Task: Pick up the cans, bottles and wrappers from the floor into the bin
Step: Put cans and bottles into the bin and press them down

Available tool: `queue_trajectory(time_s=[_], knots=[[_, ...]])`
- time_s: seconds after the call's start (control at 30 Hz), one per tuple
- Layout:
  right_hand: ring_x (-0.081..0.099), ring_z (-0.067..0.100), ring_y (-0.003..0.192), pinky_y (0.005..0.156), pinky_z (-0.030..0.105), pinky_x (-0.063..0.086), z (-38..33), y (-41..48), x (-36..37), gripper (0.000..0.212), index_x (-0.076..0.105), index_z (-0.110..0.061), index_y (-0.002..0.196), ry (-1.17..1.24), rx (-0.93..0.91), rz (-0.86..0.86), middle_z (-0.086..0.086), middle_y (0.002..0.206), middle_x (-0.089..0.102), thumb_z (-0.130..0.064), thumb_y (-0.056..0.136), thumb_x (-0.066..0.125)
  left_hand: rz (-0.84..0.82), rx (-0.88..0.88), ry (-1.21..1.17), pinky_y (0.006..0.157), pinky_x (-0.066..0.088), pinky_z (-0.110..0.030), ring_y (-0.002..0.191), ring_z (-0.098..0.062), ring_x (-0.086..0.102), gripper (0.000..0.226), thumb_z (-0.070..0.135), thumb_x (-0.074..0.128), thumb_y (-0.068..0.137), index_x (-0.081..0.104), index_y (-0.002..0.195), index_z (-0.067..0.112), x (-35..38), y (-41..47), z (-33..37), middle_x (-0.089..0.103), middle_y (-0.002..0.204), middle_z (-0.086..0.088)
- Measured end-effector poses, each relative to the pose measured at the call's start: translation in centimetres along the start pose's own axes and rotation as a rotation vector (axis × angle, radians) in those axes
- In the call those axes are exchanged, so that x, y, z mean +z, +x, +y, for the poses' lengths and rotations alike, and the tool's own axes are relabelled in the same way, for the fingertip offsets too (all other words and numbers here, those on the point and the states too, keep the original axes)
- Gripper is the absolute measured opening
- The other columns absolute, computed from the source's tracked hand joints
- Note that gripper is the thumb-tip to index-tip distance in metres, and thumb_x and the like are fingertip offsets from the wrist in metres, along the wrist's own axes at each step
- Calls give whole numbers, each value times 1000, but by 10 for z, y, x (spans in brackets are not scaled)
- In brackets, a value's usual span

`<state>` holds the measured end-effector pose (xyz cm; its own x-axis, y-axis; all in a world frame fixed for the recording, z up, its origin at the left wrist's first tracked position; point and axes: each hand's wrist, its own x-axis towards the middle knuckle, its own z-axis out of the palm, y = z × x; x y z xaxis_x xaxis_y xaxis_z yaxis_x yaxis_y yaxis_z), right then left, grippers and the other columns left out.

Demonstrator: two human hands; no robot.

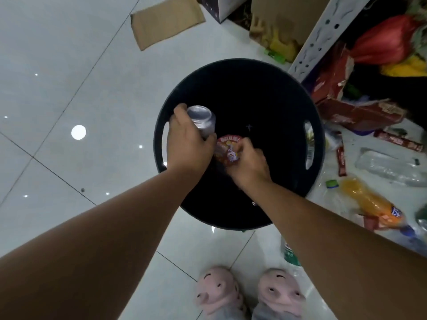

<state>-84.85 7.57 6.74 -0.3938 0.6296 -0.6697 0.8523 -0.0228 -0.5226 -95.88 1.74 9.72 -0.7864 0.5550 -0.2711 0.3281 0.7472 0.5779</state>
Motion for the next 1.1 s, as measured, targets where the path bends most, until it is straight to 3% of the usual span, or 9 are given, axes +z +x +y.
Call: queue_trajectory(time_s=[0.17, 0.27, 0.37, 0.5, 0.63, 0.8, 0.87, 0.93, 1.1], knots=[[39, 37, 124, 102, 41, 37, 6, -7, 4, 51, 38, -30, 130, -422, 14, -259, 14, 145, 28, -32, 85, 62, -66, 24, 70, 78, 40, -30, 109, -28, 52, 70, 21, 71, 78, 30, 135, 13, 8, -3, -3, 40, 134, -10], [40, 30, 127, 105, 40, 31, 3, -13, 5, 50, 44, -31, 132, -567, -48, -332, 8, 139, 41, -44, 86, 57, -81, 53, 86, 70, 36, -32, 98, -27, 53, 65, 24, 72, 77, 33, 129, 12, 11, -5, -2, 41, 129, -8], [42, 29, 126, 104, 40, 34, -1, -13, -2, 45, 52, -27, 128, -591, -33, -342, 8, 137, 47, -43, 87, 54, -66, 94, 106, 76, 40, -34, 103, -25, 50, 68, 28, 78, 73, 37, 125, 13, 18, -2, 5, 46, 125, -7], [54, 32, 112, 85, 36, 46, 1, -11, -17, 34, 56, -11, 119, -454, 4, -168, 15, 127, 55, -28, 90, 56, -81, 62, 120, 85, 39, -34, 110, -27, 45, 69, 25, 80, 71, 37, 124, 12, 36, 4, 12, 47, 124, -9], [49, 34, 117, 87, 39, 44, 10, -13, -27, 40, 50, -13, 127, -596, -76, -171, 14, 136, 43, -23, 89, 55, -203, -120, 116, 93, 44, -44, 115, -34, 47, 76, 16, 73, 76, 25, 135, 11, 57, 0, 0, 36, 136, -13], [51, 30, 115, 83, 35, 38, 16, -20, -34, 35, 57, -19, 122, -736, -193, -257, 10, 127, 54, -34, 90, 53, -448, -97, 331, 102, 36, -48, 129, -37, 39, 76, 33, 59, 90, 16, 147, 11, 68, -9, -19, 25, 149, -17], [40, 30, 127, 95, 37, 36, 16, -20, -34, 44, 50, -21, 131, -772, -209, -253, 11, 138, 45, -35, 90, 52, -471, -64, 357, 110, 29, -46, 138, -33, 29, 76, 40, 50, 93, 8, 150, 11, 62, -12, -19, 18, 156, -13], [18, 30, 141, 111, 41, 24, 14, -21, -35, 58, 33, -19, 144, -826, -217, -229, 13, 154, 22, -33, 91, 52, -453, 7, 414, 116, 18, -44, 145, -27, 15, 74, 44, 40, 96, 3, 151, 12, 52, -15, -15, 9, 159, -10], [-7, 26, 145, 117, 44, 3, 6, -47, -48, 71, 1, -24, 151, -866, -351, -175, 10, 158, -11, -40, 96, 43, -400, 175, 541, 118, 1, -42, 147, -20, -6, 67, 49, 21, 99, -5, 151, 17, 16, -43, 0, -4, 160, -4]])
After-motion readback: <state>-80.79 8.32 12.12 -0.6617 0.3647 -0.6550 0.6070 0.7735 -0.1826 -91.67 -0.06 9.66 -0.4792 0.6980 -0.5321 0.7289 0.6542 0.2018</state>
